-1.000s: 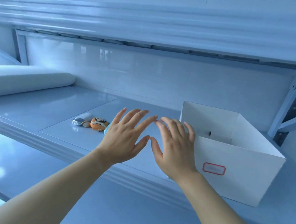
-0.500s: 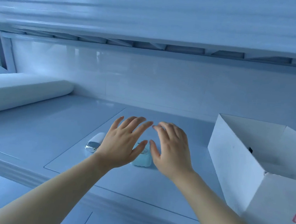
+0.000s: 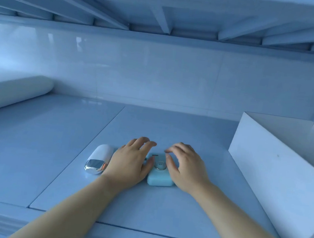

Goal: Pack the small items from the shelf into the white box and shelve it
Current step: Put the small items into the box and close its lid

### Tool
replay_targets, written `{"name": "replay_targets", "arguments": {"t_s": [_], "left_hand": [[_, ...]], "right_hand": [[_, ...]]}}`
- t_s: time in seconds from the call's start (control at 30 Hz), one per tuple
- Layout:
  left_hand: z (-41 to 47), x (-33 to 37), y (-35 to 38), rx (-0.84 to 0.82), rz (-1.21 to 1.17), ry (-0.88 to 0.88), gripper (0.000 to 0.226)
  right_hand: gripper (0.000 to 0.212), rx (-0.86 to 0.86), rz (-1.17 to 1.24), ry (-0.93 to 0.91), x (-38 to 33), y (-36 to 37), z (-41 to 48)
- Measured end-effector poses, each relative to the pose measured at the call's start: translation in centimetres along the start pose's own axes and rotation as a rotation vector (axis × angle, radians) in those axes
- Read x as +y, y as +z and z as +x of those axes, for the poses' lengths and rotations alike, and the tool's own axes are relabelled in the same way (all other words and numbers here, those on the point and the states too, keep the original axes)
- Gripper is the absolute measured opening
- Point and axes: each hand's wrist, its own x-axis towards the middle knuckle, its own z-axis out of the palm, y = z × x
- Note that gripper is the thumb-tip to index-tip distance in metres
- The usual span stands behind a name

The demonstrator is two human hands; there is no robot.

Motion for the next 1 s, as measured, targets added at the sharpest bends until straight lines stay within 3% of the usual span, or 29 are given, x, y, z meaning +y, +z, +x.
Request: {"name": "replay_targets", "arguments": {"t_s": [0.17,0.37,0.67,1.0], "left_hand": [[-0.5,-0.3,0.4,-0.066,0.082,-0.007,0.047],[-0.6,-1.3,0.2,-0.100,-0.059,0.021,0.030],[-0.9,-1.7,-0.8,-0.166,-0.156,-0.020,0.044],[-0.7,-1.6,-0.8,-0.165,-0.134,-0.016,0.056]], "right_hand": [[0.022,-0.145,0.113,-0.061,-0.3,0.0,0.1],[0.034,-0.300,0.215,-0.072,-0.5,0.2,-0.6],[0.085,-0.453,0.299,0.072,0.2,0.2,-0.7],[0.091,-0.227,0.144,0.108,0.5,-0.5,-0.2]]}}
